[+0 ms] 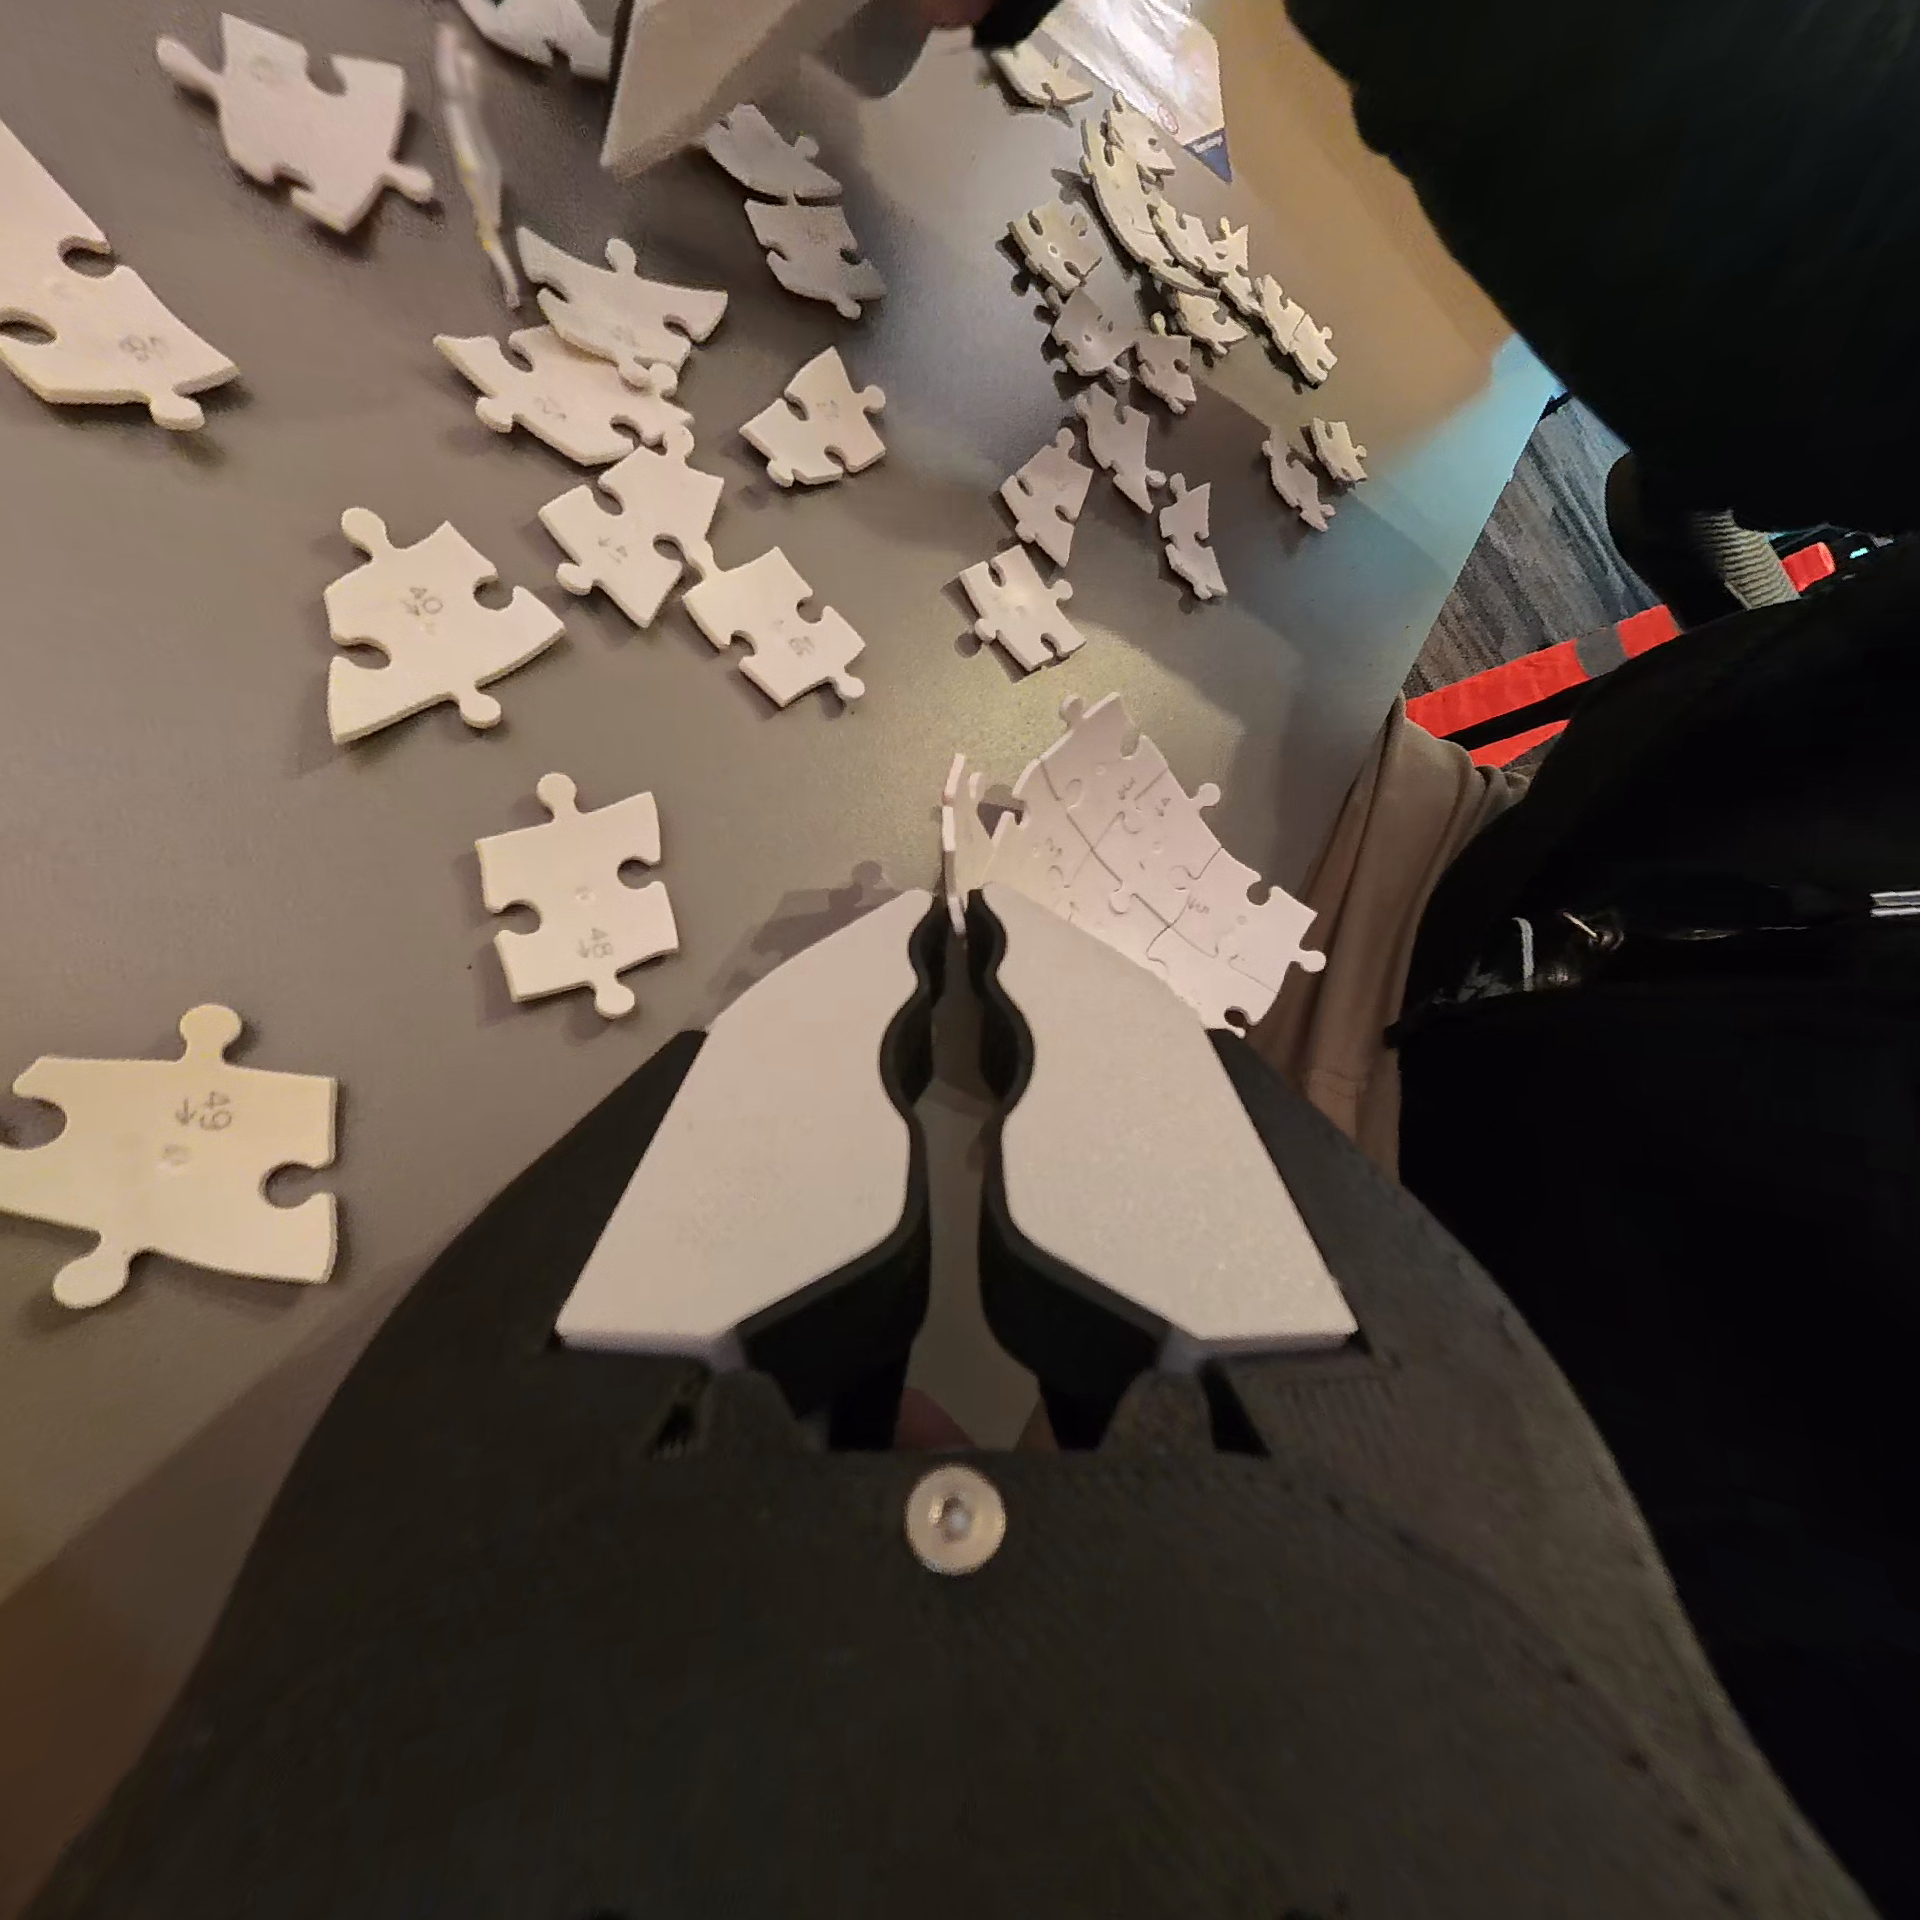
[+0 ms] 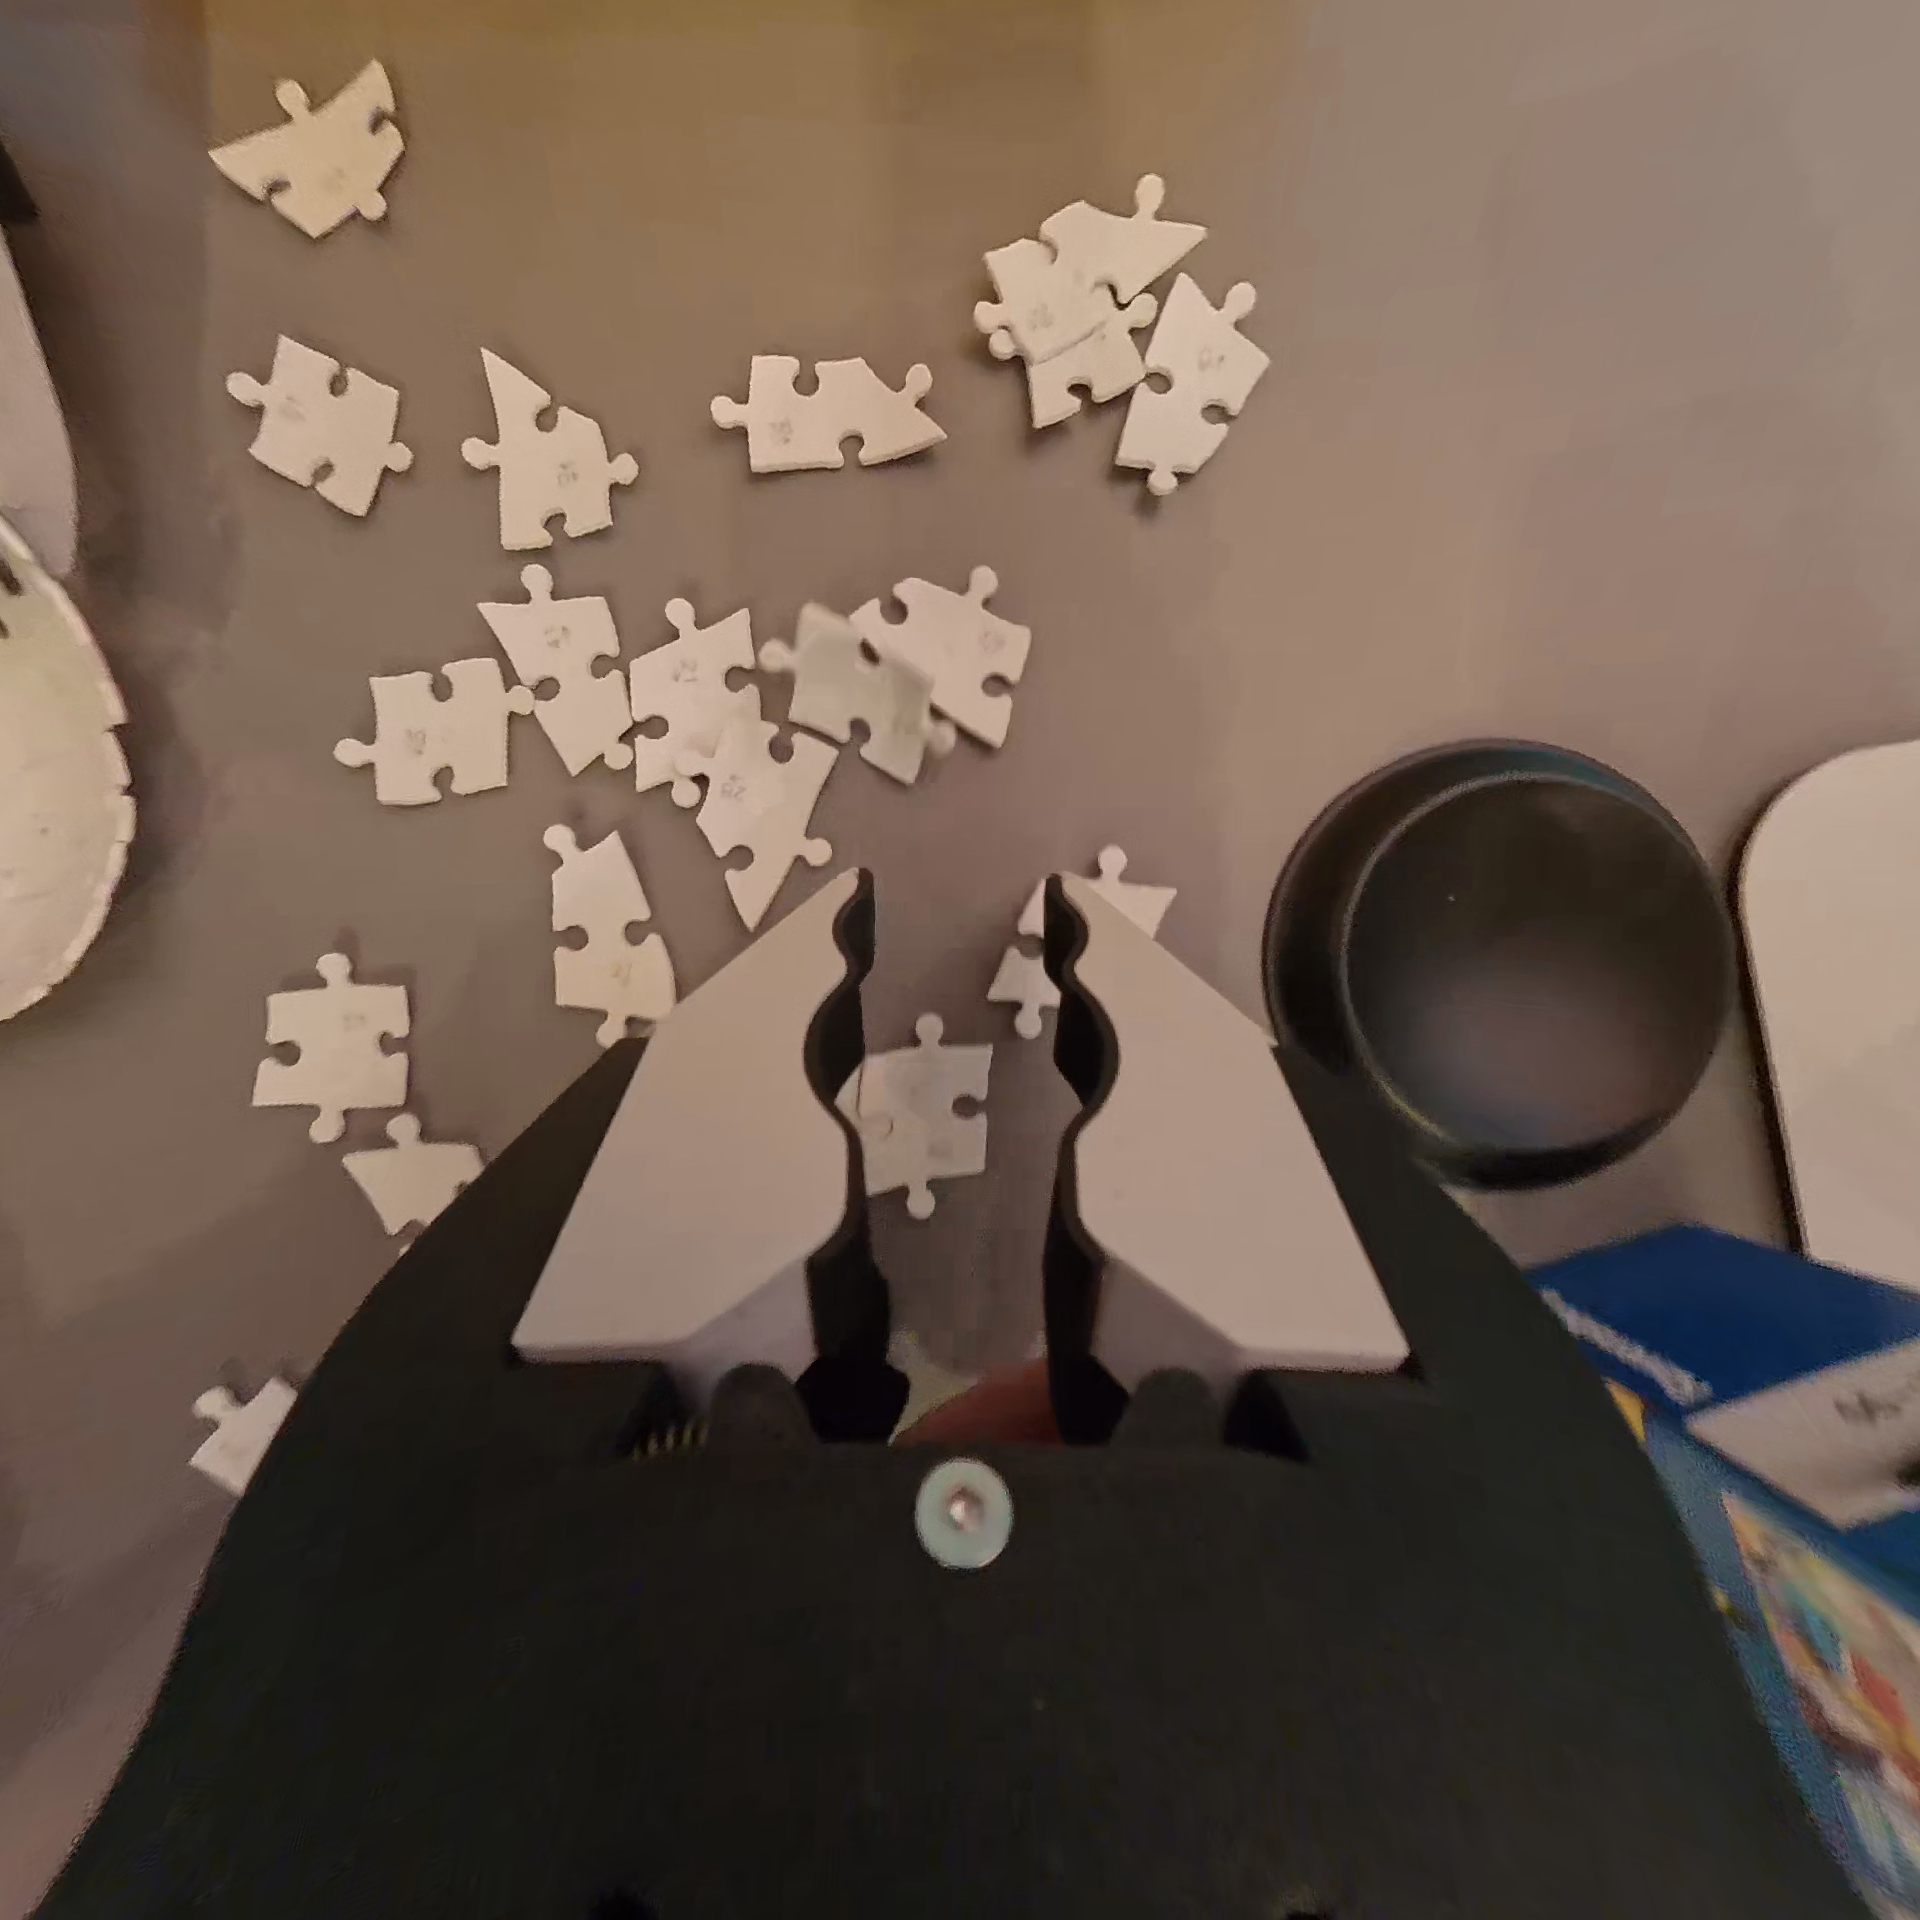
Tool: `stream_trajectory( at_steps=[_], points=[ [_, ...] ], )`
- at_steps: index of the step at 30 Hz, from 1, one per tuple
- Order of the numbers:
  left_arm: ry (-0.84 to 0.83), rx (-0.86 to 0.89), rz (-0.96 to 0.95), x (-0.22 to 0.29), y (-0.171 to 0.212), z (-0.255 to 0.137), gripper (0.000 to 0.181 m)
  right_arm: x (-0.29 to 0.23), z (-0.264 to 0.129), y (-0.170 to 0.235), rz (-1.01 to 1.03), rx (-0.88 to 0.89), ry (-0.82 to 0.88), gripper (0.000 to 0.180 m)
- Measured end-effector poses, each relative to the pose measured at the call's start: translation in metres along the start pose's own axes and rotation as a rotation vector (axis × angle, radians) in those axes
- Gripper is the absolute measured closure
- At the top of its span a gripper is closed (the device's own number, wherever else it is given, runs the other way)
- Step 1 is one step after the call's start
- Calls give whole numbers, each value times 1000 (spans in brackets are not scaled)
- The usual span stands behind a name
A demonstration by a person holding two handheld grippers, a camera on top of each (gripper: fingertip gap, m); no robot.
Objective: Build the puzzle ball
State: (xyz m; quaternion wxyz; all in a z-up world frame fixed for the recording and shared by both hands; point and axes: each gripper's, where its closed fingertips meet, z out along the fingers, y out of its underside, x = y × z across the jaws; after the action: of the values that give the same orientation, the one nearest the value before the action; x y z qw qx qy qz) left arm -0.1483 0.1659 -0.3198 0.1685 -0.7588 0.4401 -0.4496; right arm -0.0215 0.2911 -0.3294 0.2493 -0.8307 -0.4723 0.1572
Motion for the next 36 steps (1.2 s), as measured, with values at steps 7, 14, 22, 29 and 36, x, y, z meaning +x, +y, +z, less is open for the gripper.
stream_trajectory(
  at_steps=[7, 14, 22, 29, 36],
  points=[
    [-3, -8, 3, 0, 1, 1, 177, 8, -42, 25, 18, -18, 70, 149],
    [-3, -15, -2, 0, 1, 2, 177, 25, -82, 85, 110, -70, 194, 142],
    [-6, -19, -7, -2, 1, 3, 177, 53, -94, 121, 185, -9, 320, 136],
    [-7, -21, -11, -2, 1, 3, 177, 64, -80, 130, 199, -21, 295, 142],
    [2, -17, -16, -2, 1, 3, 177, 61, -115, 141, 277, 3, 262, 140]
  ],
)
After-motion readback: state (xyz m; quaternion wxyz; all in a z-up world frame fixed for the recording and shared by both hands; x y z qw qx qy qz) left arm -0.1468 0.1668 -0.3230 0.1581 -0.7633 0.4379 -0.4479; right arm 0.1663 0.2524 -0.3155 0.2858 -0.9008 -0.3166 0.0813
